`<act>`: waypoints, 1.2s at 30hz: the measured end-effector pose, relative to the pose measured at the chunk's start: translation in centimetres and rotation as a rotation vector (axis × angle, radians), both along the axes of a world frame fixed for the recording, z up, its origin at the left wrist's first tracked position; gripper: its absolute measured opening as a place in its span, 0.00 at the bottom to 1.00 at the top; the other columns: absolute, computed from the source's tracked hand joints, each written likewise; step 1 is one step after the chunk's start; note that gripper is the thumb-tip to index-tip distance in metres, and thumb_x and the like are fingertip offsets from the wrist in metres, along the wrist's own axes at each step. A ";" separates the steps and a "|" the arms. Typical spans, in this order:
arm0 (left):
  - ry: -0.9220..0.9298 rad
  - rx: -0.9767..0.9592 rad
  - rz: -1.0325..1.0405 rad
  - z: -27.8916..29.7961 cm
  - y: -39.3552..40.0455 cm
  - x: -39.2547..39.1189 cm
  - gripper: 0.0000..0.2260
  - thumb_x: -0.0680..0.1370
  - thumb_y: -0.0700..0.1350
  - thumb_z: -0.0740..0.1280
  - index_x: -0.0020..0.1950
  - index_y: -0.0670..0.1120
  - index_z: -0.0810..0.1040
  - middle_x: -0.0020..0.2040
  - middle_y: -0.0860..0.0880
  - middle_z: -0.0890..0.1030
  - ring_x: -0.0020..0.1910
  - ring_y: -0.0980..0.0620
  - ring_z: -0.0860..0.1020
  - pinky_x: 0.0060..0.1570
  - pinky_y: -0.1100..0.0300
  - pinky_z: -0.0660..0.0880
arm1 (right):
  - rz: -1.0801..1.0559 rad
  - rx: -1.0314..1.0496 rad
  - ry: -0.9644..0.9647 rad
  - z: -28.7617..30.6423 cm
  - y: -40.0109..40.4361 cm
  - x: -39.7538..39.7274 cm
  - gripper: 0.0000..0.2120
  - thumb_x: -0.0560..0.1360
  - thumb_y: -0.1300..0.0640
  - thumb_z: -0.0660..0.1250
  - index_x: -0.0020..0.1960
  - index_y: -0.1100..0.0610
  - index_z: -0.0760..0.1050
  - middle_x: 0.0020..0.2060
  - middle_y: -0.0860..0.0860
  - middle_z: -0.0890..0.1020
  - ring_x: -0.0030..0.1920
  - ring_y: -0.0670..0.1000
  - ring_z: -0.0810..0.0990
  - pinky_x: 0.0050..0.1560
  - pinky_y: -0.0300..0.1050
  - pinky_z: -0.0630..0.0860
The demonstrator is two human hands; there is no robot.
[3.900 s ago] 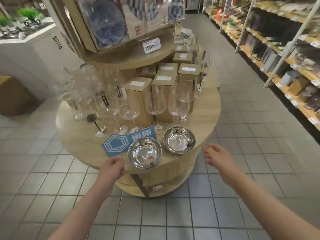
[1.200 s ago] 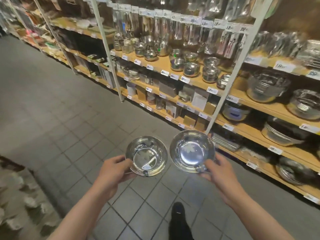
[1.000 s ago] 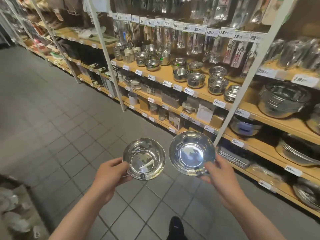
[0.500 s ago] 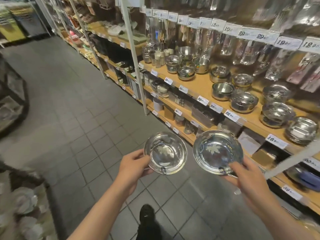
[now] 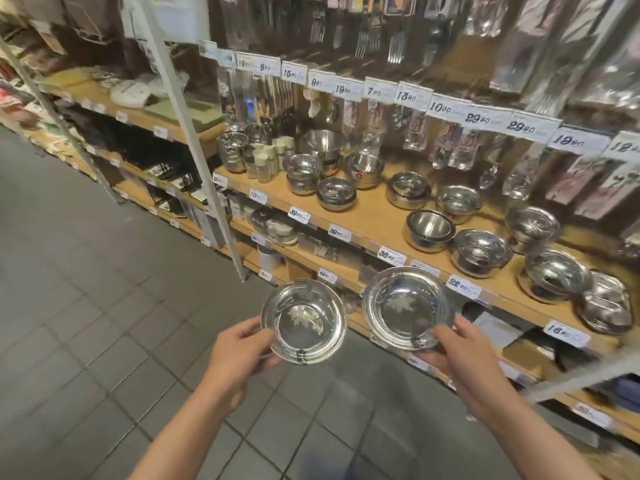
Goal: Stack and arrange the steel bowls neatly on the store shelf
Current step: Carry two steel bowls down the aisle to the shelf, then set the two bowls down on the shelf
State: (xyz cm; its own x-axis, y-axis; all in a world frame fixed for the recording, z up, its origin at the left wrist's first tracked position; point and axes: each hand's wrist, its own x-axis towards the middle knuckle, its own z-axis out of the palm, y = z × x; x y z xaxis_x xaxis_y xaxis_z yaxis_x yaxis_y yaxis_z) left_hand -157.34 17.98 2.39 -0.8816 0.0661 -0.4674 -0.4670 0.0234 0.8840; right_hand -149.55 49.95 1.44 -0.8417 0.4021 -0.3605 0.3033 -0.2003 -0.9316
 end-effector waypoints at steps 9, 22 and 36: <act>-0.010 -0.011 -0.115 -1.4 3.6 -14.9 0.10 0.74 0.37 0.70 0.45 0.49 0.88 0.39 0.49 0.87 0.38 0.54 0.85 0.40 0.59 0.83 | -0.166 -0.113 0.009 -1.5 0.5 -10.7 0.10 0.79 0.63 0.67 0.59 0.58 0.79 0.49 0.56 0.87 0.48 0.55 0.87 0.39 0.42 0.83; -0.091 -0.033 -0.214 -3.7 14.8 -35.5 0.06 0.75 0.33 0.71 0.50 0.40 0.80 0.43 0.41 0.87 0.40 0.46 0.87 0.39 0.57 0.84 | -0.379 -0.201 -0.059 -2.4 7.1 -27.3 0.08 0.79 0.67 0.63 0.55 0.59 0.77 0.49 0.60 0.85 0.42 0.57 0.87 0.35 0.42 0.82; -0.187 -0.210 -0.563 -11.3 25.5 -43.7 0.06 0.80 0.37 0.67 0.45 0.42 0.81 0.46 0.41 0.86 0.47 0.41 0.84 0.55 0.42 0.80 | -0.645 -0.207 -0.169 -4.4 8.1 -31.9 0.10 0.77 0.70 0.65 0.53 0.59 0.79 0.35 0.50 0.85 0.34 0.48 0.84 0.35 0.41 0.84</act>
State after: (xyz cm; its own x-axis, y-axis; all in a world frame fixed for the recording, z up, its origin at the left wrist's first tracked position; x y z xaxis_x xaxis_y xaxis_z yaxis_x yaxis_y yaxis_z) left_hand -201.01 43.47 -8.94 -0.6403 0.3868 -0.6636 -0.4788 0.4746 0.7386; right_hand -181.50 58.03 -2.92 -0.3837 0.7116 -0.5886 0.2017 -0.5574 -0.8054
